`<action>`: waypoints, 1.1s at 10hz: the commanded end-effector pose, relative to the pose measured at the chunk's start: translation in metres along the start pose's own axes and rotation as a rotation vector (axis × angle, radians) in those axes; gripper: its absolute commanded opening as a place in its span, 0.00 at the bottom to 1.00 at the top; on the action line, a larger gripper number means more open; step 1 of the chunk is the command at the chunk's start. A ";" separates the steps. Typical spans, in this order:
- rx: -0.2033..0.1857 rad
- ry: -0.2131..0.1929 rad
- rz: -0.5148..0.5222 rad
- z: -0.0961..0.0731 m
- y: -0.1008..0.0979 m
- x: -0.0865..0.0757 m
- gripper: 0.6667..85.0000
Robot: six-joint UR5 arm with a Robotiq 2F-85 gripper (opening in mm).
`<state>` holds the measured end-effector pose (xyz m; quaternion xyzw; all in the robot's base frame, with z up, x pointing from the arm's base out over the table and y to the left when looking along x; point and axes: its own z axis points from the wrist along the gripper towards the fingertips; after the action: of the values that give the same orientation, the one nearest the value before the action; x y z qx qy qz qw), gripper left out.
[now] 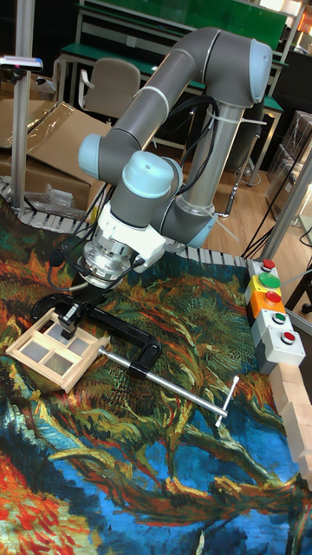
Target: Open a sliding window
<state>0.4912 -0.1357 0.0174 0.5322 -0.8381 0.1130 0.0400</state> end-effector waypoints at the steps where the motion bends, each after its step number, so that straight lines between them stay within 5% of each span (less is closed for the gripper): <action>1: 0.004 -0.007 0.005 0.003 0.000 -0.001 0.01; 11: -0.006 -0.023 0.027 -0.001 0.010 -0.026 0.01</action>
<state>0.4932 -0.1155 0.0116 0.5272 -0.8415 0.1125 0.0350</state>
